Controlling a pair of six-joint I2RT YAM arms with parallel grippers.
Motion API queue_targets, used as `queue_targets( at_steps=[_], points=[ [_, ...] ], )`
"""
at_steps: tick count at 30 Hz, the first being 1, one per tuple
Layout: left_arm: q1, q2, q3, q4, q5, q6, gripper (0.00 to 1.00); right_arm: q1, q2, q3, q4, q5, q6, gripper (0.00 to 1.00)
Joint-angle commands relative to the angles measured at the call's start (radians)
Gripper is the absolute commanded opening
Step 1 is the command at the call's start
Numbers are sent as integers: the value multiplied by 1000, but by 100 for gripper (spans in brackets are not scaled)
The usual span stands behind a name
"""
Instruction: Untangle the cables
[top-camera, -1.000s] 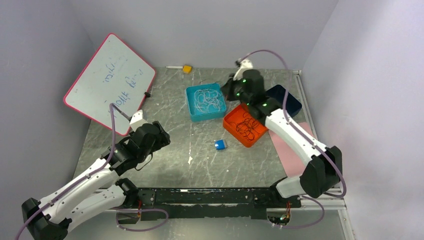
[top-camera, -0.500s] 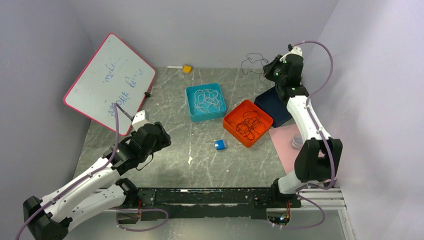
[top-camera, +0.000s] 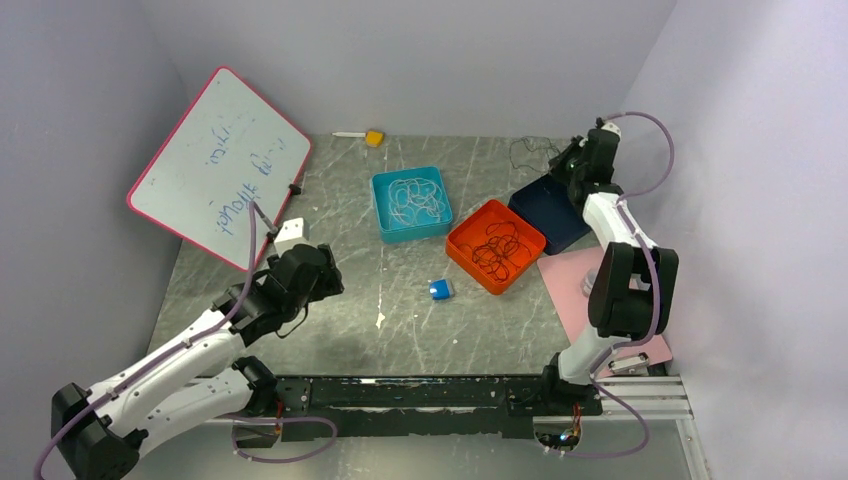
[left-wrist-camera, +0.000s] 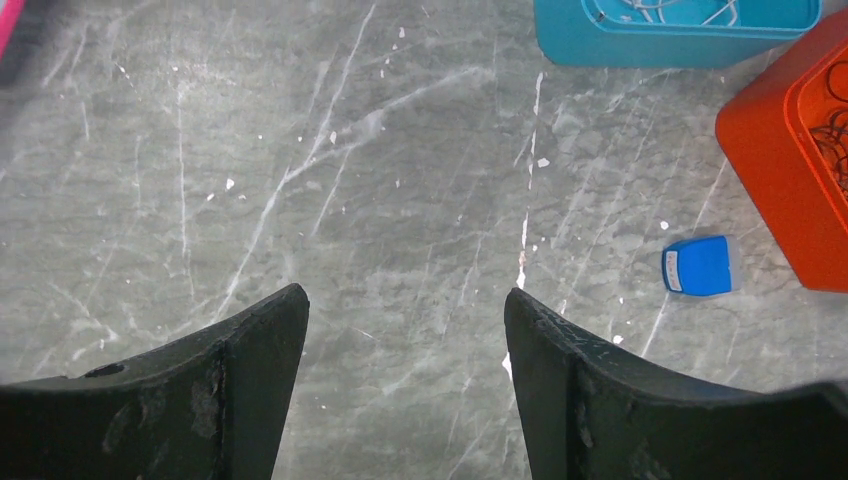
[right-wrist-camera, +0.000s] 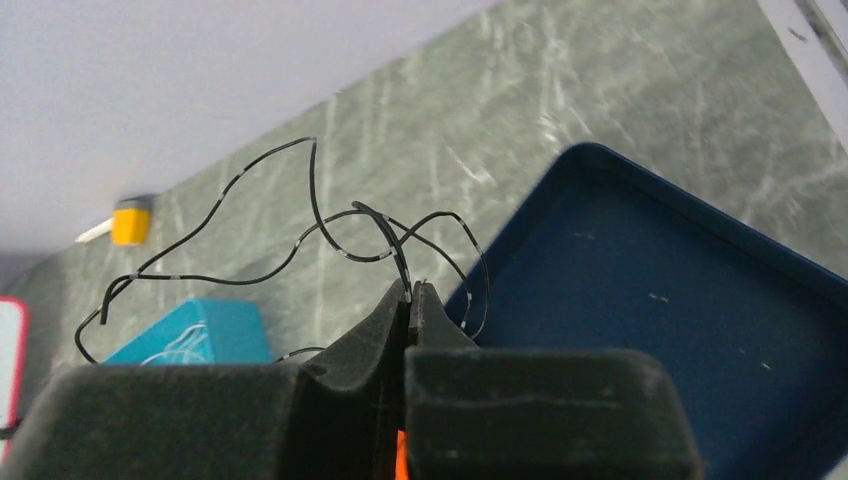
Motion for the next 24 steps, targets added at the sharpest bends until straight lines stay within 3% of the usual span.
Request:
queue_targets(
  at_steps=[1, 24],
  points=[
    [-3, 2, 46, 16, -40, 73, 76, -37, 36, -43, 41, 23, -5, 0],
    [-3, -49, 36, -30, -65, 64, 76, -63, 95, -96, -132, 370, -80, 0]
  ],
)
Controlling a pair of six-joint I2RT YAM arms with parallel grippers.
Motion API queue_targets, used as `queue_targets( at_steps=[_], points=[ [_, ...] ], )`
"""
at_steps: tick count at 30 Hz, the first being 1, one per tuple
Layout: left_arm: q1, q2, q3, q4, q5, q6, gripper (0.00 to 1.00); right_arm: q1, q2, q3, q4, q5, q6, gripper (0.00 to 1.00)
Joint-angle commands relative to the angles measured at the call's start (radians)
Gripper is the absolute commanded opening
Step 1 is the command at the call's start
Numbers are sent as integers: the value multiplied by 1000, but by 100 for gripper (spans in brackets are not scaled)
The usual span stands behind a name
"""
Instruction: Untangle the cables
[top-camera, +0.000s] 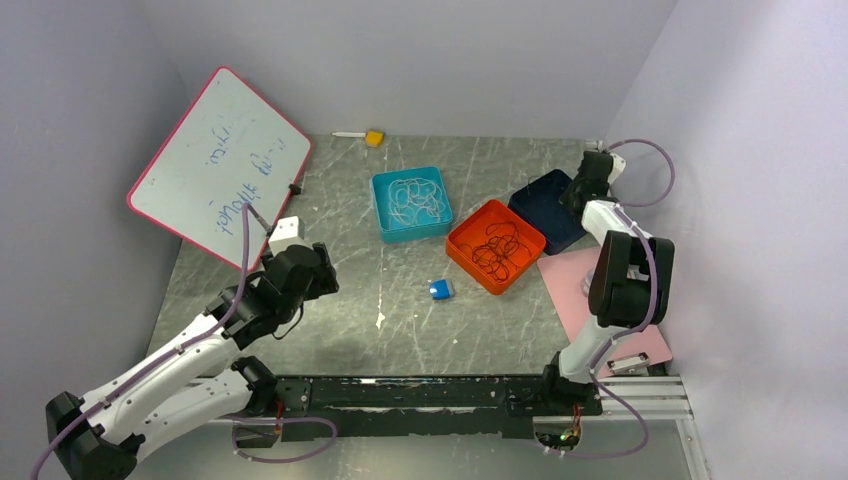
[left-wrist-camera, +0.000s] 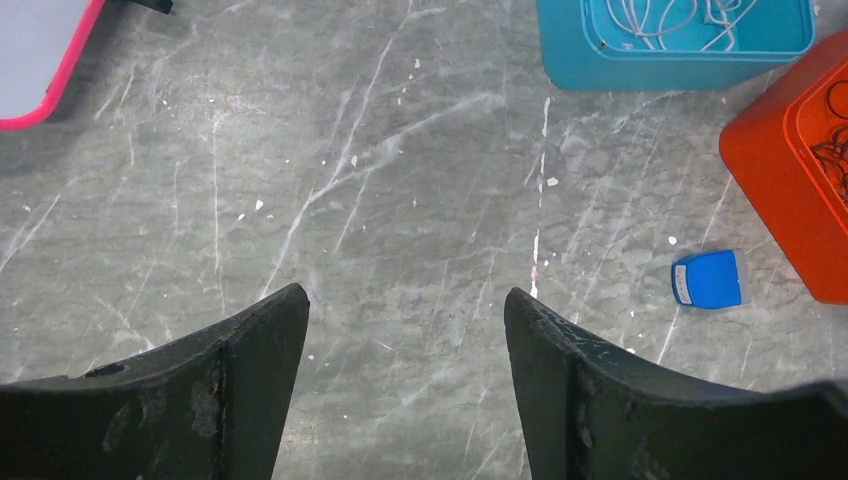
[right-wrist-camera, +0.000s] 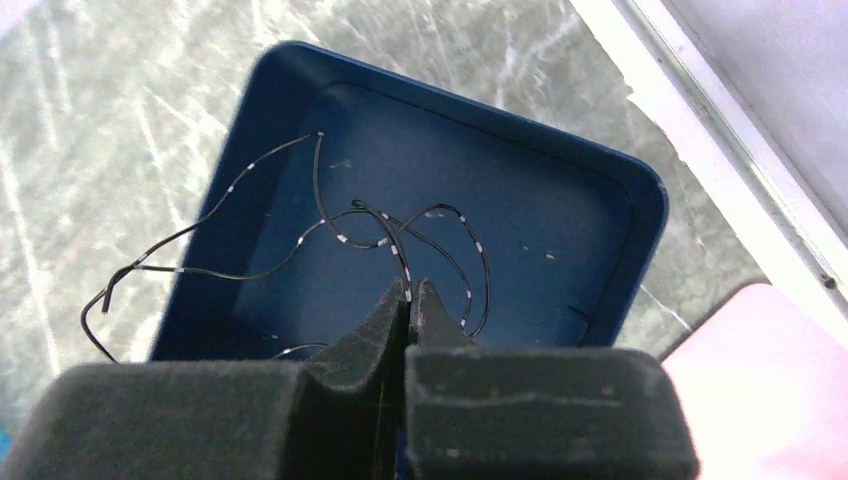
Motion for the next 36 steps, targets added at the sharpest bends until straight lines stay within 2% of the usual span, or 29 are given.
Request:
queue_targets(
  at_steps=[1, 16, 23, 36],
  points=[
    [-3, -9, 25, -14, -15, 5, 76, -11, 25, 9, -67, 89, -27, 0],
    [-3, 3, 18, 0, -6, 1, 76, 20, 127, 116, -194, 189, -124, 0],
    [-3, 9, 16, 4, -2, -3, 76, 64, 153, 141, -182, 162, -154, 3],
    [-2, 8, 13, -5, -11, -4, 76, 133, 220, 207, -147, -9, -170, 6]
  ],
)
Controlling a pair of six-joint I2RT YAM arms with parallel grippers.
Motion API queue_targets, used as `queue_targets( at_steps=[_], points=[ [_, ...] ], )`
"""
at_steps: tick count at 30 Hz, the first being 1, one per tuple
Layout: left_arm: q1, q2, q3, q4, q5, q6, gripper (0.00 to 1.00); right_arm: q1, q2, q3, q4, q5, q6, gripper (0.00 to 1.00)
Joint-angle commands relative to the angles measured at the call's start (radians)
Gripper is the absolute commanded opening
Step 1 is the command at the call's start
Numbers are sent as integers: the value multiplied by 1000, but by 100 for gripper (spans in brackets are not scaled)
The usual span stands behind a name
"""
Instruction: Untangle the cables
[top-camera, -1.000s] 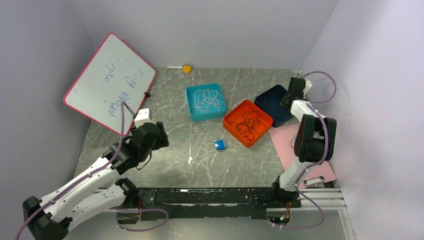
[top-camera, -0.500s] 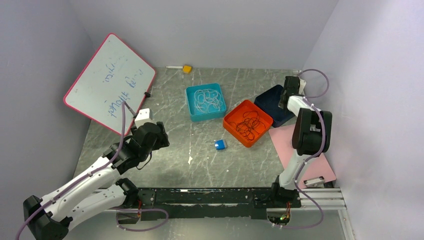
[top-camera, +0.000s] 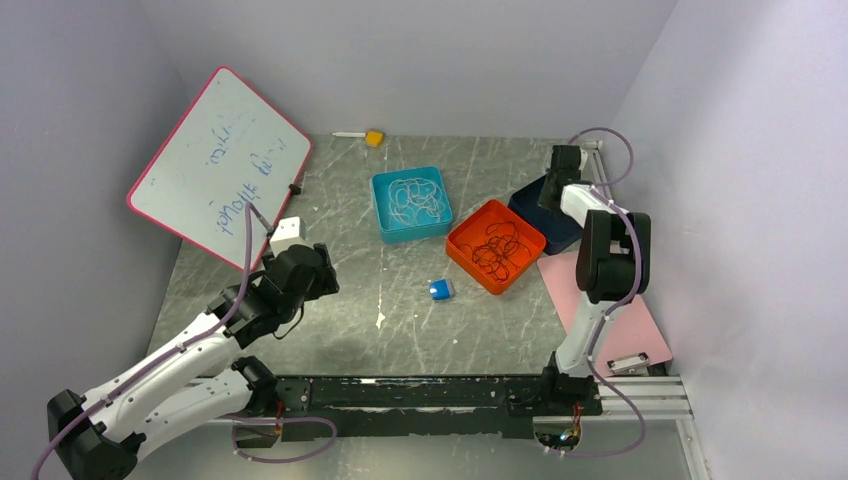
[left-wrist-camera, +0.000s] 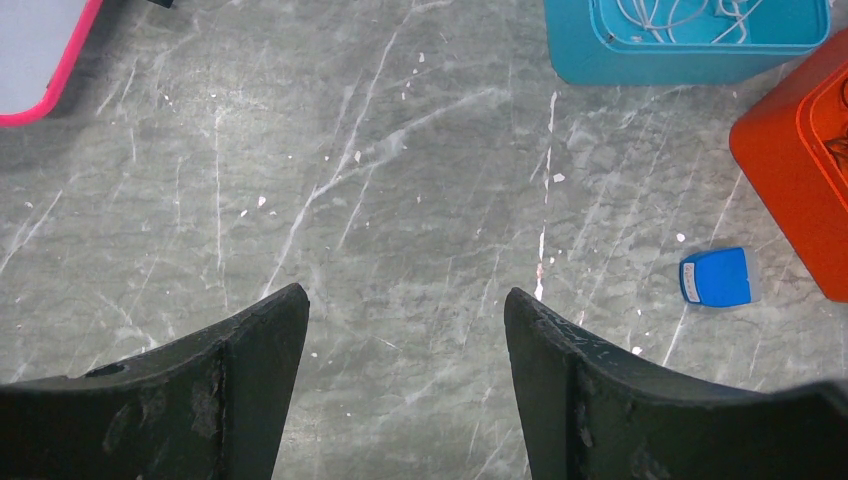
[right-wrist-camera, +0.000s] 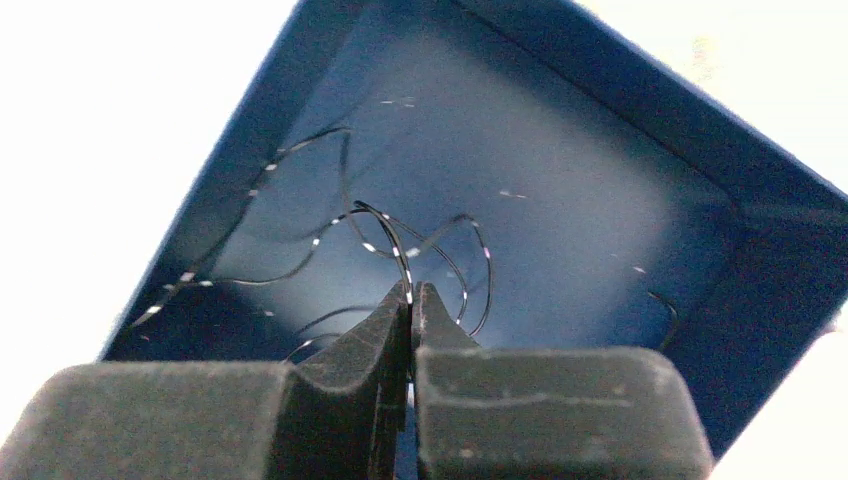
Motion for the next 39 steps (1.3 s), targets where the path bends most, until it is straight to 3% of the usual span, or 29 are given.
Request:
queue_targets(
  at_steps=[1, 30, 34, 39],
  points=[
    [-2, -3, 14, 0, -10, -4, 76, 35, 40, 46, 30, -72, -17, 6],
    [-3, 10, 23, -15, -22, -14, 76, 151, 209, 214, 128, -344, 33, 11],
    [-2, 14, 26, -16, -22, -15, 76, 155, 187, 201, 131, -291, 26, 12],
    [-3, 14, 22, -12, -17, -16, 76, 147, 144, 186, 74, -104, 4, 13]
  ],
)
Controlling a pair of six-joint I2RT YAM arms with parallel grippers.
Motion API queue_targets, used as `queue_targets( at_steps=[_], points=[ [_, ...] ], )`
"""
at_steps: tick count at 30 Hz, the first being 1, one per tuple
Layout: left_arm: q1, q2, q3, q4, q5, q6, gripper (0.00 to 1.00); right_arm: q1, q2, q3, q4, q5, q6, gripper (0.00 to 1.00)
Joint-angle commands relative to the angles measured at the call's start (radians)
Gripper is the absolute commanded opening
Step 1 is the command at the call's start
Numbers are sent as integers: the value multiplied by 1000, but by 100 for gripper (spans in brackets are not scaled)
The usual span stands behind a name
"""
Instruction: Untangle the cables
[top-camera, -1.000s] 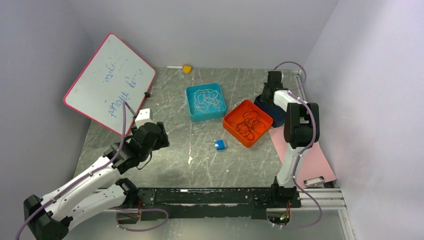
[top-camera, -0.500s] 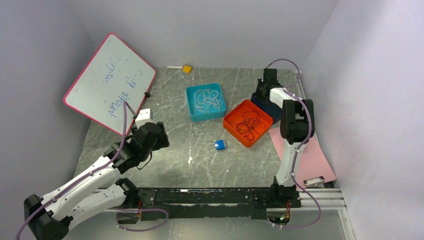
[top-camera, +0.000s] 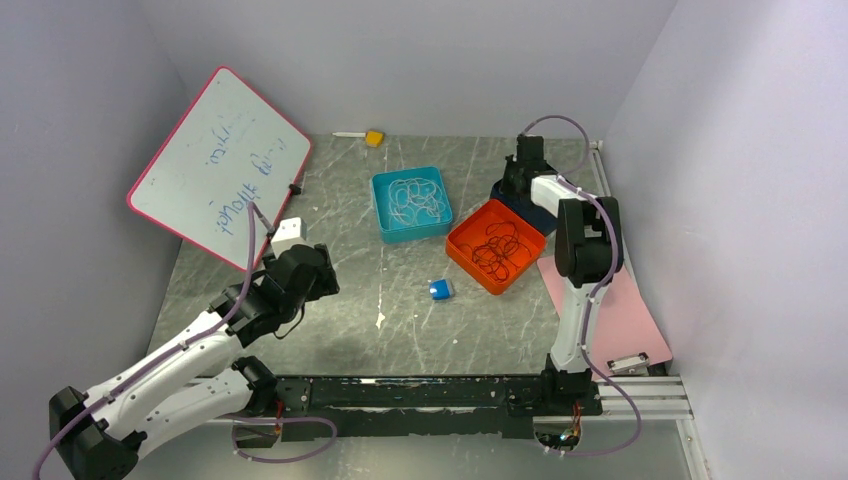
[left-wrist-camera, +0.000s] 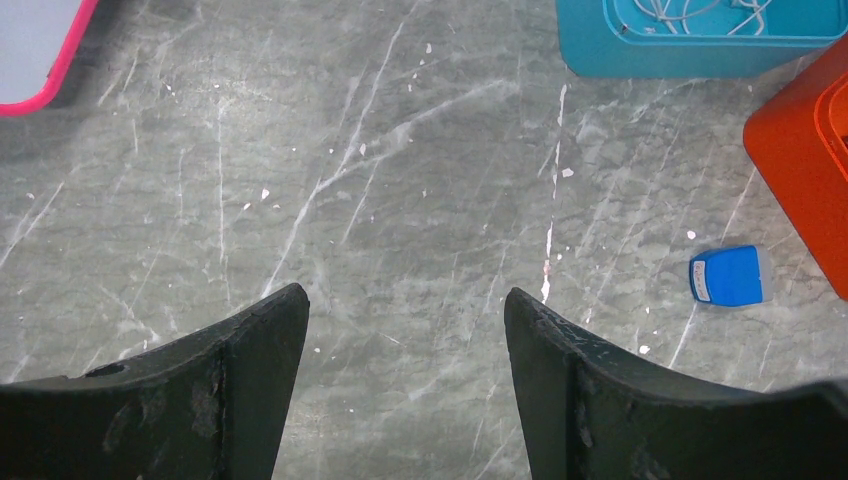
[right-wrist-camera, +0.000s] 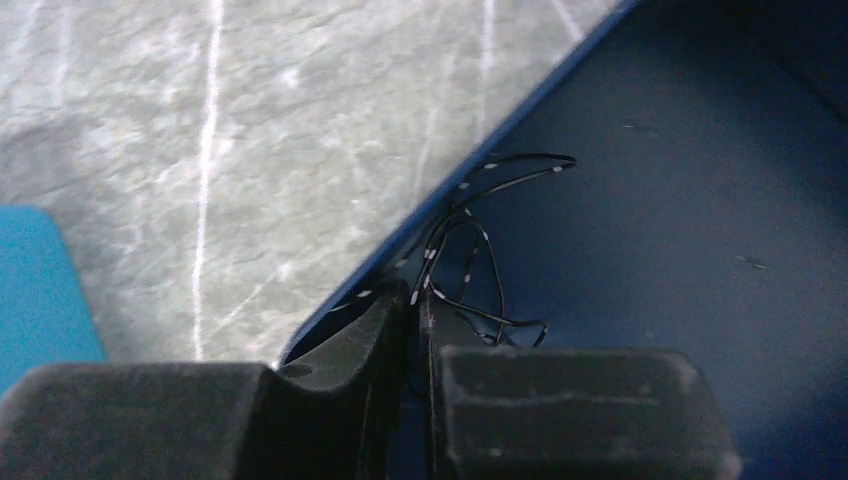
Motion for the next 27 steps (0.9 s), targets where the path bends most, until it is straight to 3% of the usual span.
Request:
queue_targets(
  at_steps=[1, 6, 14, 21, 27],
  points=[
    [-3, -1, 20, 0, -14, -5, 76, -11, -54, -5, -31, 166, -17, 14],
    [-3, 10, 24, 7, -6, -5, 76, -52, -98, -43, -32, 198, -4, 23],
    [-2, 11, 35, 1, 0, -9, 80, -59, -184, -64, -40, 250, 6, 51],
    [-2, 17, 65, -41, -31, -34, 92, -59, -347, -126, -20, 297, 23, 61],
    [-3, 4, 112, -63, -66, -22, 97, -59, -589, -229, 45, 201, 41, 67]
  ],
)
